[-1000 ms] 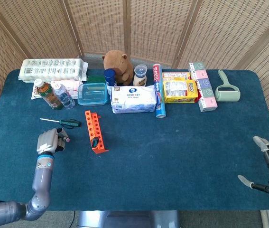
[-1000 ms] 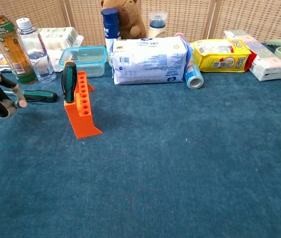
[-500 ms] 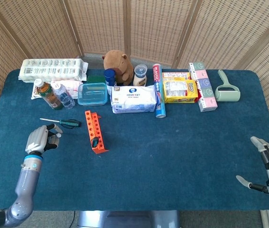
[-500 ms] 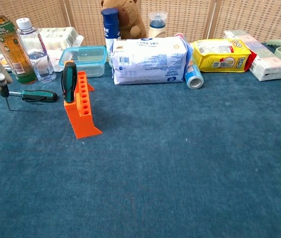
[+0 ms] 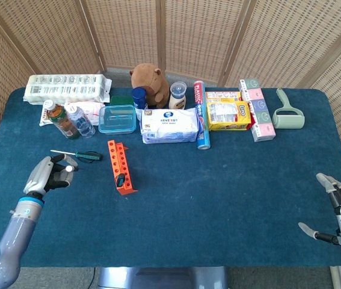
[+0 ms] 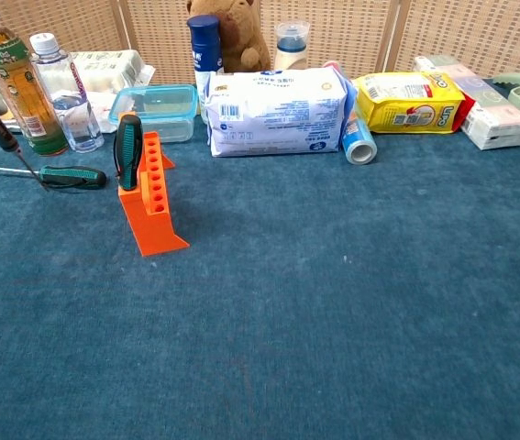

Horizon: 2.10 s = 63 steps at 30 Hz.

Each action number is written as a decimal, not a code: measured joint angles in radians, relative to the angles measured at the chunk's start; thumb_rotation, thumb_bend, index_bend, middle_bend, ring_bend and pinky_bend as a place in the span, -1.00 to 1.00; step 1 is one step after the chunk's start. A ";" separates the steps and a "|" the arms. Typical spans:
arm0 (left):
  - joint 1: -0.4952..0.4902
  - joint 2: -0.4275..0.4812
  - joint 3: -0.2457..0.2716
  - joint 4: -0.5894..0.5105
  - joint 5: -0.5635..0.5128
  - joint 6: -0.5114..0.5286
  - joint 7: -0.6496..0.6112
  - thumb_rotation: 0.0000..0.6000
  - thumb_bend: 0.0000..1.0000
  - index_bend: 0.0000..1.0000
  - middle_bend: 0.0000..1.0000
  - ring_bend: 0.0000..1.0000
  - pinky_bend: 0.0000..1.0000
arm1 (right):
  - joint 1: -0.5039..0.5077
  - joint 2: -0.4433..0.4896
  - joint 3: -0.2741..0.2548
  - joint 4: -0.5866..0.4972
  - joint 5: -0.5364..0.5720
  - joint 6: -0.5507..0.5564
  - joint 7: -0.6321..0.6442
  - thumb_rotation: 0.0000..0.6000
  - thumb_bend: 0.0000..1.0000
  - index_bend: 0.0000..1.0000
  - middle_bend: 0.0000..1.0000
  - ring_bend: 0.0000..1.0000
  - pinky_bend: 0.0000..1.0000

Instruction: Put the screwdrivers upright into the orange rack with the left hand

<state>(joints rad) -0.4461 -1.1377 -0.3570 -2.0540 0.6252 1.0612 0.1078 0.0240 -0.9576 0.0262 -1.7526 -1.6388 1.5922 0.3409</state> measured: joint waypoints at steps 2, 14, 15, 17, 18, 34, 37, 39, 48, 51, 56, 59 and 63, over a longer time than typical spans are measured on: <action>0.002 0.038 -0.008 -0.025 -0.007 -0.048 -0.033 1.00 0.20 0.14 0.78 0.86 0.78 | 0.000 -0.001 0.001 0.000 0.002 0.000 -0.003 1.00 -0.67 -0.98 -0.81 -0.81 -0.82; 0.006 0.243 -0.053 -0.149 0.023 -0.194 -0.196 1.00 0.19 0.13 0.78 0.86 0.78 | 0.001 -0.002 0.002 0.002 0.007 -0.003 -0.006 1.00 -0.67 -0.98 -0.81 -0.81 -0.82; 0.006 0.255 -0.057 -0.153 0.027 -0.208 -0.211 1.00 0.19 0.13 0.78 0.86 0.78 | 0.002 -0.002 0.002 0.001 0.006 -0.004 -0.007 1.00 -0.67 -0.98 -0.81 -0.81 -0.82; 0.006 0.275 -0.064 -0.160 0.037 -0.237 -0.245 1.00 0.19 0.14 0.78 0.86 0.78 | 0.002 -0.003 0.002 0.001 0.006 -0.005 -0.010 1.00 -0.67 -0.98 -0.81 -0.81 -0.82; 0.005 0.281 -0.067 -0.162 0.042 -0.249 -0.258 1.00 0.19 0.14 0.78 0.86 0.78 | 0.002 -0.004 0.002 0.001 0.006 -0.006 -0.011 1.00 -0.67 -0.98 -0.81 -0.81 -0.82; -0.082 0.325 -0.096 -0.169 0.036 -0.345 -0.387 1.00 0.19 0.13 0.78 0.86 0.78 | 0.006 -0.007 0.002 0.001 0.014 -0.017 -0.017 1.00 -0.67 -0.98 -0.81 -0.81 -0.82; -0.103 0.327 -0.088 -0.171 0.019 -0.335 -0.380 1.00 0.19 0.13 0.78 0.86 0.78 | 0.006 -0.007 0.002 0.001 0.015 -0.016 -0.014 1.00 -0.67 -0.98 -0.81 -0.81 -0.82; -0.115 0.327 -0.082 -0.173 0.007 -0.325 -0.374 1.00 0.19 0.14 0.78 0.86 0.78 | 0.007 -0.007 0.003 0.002 0.016 -0.016 -0.012 1.00 -0.67 -0.98 -0.81 -0.81 -0.82; -0.172 0.296 -0.044 -0.145 -0.045 -0.297 -0.356 1.00 0.19 0.14 0.78 0.86 0.78 | 0.009 -0.008 0.002 0.003 0.016 -0.021 -0.015 1.00 -0.67 -0.98 -0.81 -0.81 -0.82; -0.189 0.278 -0.029 -0.134 -0.061 -0.283 -0.344 1.00 0.19 0.13 0.78 0.86 0.78 | 0.008 -0.007 0.004 0.003 0.020 -0.020 -0.011 1.00 -0.67 -0.98 -0.81 -0.81 -0.82; -0.212 0.252 -0.017 -0.119 -0.076 -0.260 -0.340 1.00 0.19 0.14 0.78 0.86 0.78 | 0.007 -0.006 0.007 0.004 0.026 -0.017 -0.007 1.00 -0.67 -0.98 -0.81 -0.81 -0.82; -0.223 0.244 -0.011 -0.112 -0.084 -0.255 -0.336 1.00 0.19 0.13 0.78 0.86 0.78 | 0.007 -0.005 0.008 0.005 0.029 -0.019 -0.005 1.00 -0.67 -0.98 -0.81 -0.81 -0.82; -0.236 0.231 -0.006 -0.107 -0.096 -0.253 -0.337 1.00 0.19 0.13 0.78 0.86 0.78 | 0.007 -0.005 0.009 0.005 0.030 -0.018 -0.005 1.00 -0.67 -0.97 -0.81 -0.81 -0.82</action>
<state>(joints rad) -0.6820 -0.9070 -0.3626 -2.1608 0.5290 0.8079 -0.2294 0.0311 -0.9631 0.0353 -1.7477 -1.6089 1.5745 0.3363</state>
